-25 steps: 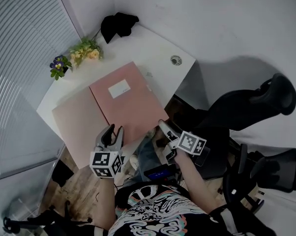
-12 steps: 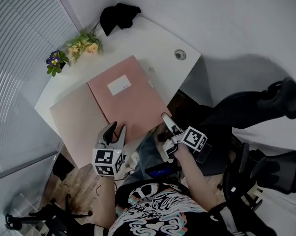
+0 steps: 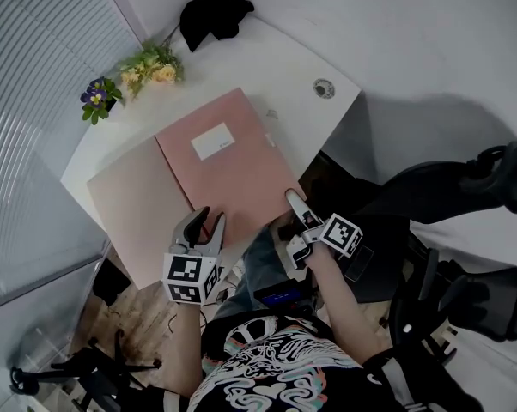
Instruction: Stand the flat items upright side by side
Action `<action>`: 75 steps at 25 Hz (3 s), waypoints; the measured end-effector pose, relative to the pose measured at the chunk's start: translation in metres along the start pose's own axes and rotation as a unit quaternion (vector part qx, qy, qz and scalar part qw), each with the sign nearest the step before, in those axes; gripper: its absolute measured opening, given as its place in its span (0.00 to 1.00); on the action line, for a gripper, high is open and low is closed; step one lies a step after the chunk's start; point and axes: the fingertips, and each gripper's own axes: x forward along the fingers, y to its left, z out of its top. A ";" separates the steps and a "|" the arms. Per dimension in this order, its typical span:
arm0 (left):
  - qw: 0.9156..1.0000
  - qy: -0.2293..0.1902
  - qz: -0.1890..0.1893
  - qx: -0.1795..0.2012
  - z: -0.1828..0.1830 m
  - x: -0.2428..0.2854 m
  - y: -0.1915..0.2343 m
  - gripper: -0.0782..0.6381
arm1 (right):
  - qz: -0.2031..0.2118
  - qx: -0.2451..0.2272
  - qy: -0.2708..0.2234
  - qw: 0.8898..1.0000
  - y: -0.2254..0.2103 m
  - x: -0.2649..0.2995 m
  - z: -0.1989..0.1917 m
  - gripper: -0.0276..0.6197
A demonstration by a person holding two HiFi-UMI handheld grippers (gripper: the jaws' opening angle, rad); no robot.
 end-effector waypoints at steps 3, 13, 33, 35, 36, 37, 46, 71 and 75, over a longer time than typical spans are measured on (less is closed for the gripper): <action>1.000 0.004 -0.003 0.003 -0.001 0.001 -0.001 0.29 | 0.013 -0.007 0.001 1.000 0.002 0.001 0.001 0.58; 1.000 0.008 -0.003 0.005 -0.004 0.002 0.000 0.29 | 0.006 -0.008 -0.009 1.000 0.002 -0.001 0.002 0.56; 1.000 0.022 0.011 -0.007 -0.006 0.002 0.010 0.28 | -0.008 -0.100 -0.062 0.993 0.043 -0.012 0.021 0.56; 1.000 0.026 0.010 -0.007 -0.006 0.003 0.011 0.28 | -0.009 -0.111 -0.063 0.992 0.048 -0.013 0.022 0.56; 1.000 0.027 0.009 -0.008 -0.007 0.004 0.011 0.28 | -0.010 -0.116 -0.064 0.991 0.050 -0.013 0.022 0.56; 1.000 0.029 0.008 -0.009 -0.007 0.004 0.011 0.28 | -0.011 -0.121 -0.065 0.991 0.052 -0.014 0.022 0.56; 0.999 0.025 0.003 -0.025 -0.003 0.002 0.013 0.28 | -0.017 -0.173 -0.072 0.982 0.073 -0.017 0.028 0.56; 1.000 -0.008 0.016 -0.012 0.015 -0.013 0.003 0.28 | -0.020 -0.321 -0.083 0.943 0.126 -0.025 0.030 0.56; 1.000 -0.014 0.015 -0.011 0.018 -0.017 0.001 0.28 | -0.020 -0.346 -0.083 0.934 0.135 -0.027 0.030 0.56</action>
